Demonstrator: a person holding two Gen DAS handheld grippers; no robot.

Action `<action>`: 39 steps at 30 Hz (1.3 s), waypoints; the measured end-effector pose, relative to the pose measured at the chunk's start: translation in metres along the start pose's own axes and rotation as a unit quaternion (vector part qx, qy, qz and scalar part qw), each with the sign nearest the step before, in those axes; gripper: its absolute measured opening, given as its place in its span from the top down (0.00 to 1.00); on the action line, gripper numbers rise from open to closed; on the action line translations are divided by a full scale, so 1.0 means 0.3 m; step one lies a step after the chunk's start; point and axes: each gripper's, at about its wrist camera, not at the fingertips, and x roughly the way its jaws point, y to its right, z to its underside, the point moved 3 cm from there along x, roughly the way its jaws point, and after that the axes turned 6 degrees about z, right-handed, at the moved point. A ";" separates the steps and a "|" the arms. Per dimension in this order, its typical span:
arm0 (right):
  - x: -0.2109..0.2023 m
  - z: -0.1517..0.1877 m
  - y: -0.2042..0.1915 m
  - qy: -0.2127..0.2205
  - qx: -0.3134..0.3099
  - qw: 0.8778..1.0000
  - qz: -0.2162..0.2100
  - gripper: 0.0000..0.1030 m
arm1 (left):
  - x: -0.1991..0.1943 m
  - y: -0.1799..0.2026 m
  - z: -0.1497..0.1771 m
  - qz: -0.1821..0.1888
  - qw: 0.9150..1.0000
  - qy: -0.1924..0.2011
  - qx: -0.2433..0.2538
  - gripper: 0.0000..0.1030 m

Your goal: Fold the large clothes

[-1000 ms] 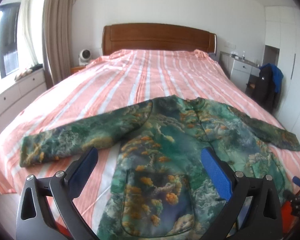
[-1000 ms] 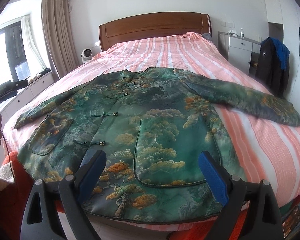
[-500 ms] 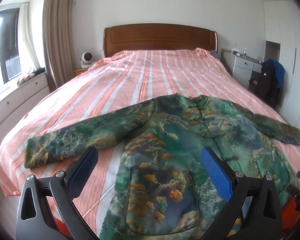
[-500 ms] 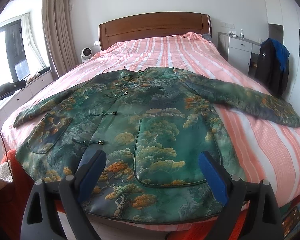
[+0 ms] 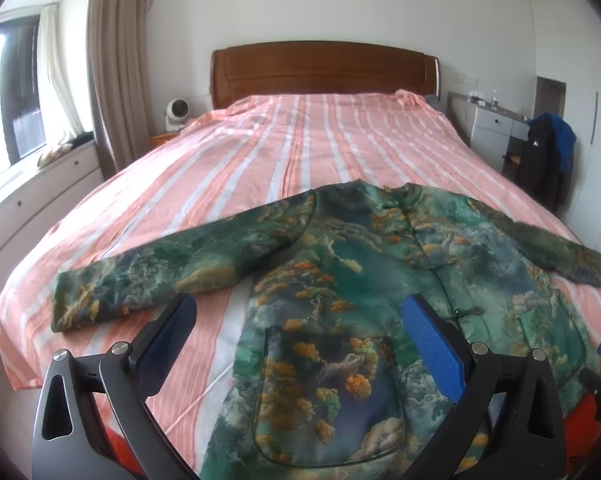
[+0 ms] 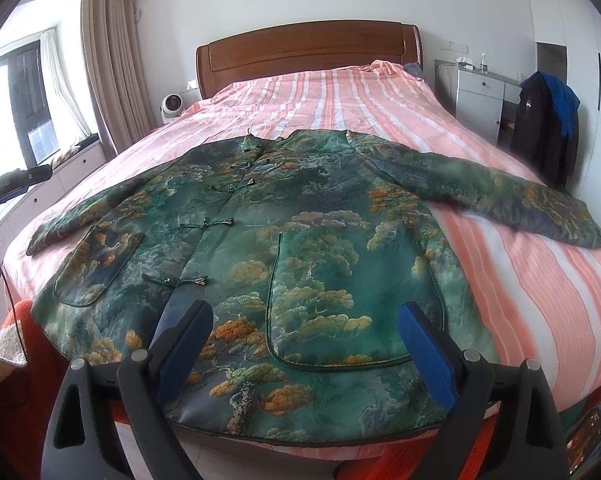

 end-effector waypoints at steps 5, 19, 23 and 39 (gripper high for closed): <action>0.004 0.001 -0.003 -0.002 0.000 1.000 -0.001 0.10 | 0.009 -0.007 0.001 -0.004 1.000 -0.004 -0.002 0.00; 0.015 0.002 0.001 -0.005 0.003 1.000 -0.002 0.10 | 0.023 -0.016 0.009 -0.012 1.000 -0.010 -0.006 0.00; 0.021 0.005 0.003 -0.008 0.005 1.000 -0.004 0.10 | 0.028 -0.016 0.009 -0.014 1.000 -0.012 -0.008 0.00; 0.030 0.007 -0.006 -0.012 0.005 1.000 -0.008 0.10 | 0.028 -0.019 0.007 -0.021 1.000 -0.012 -0.010 0.00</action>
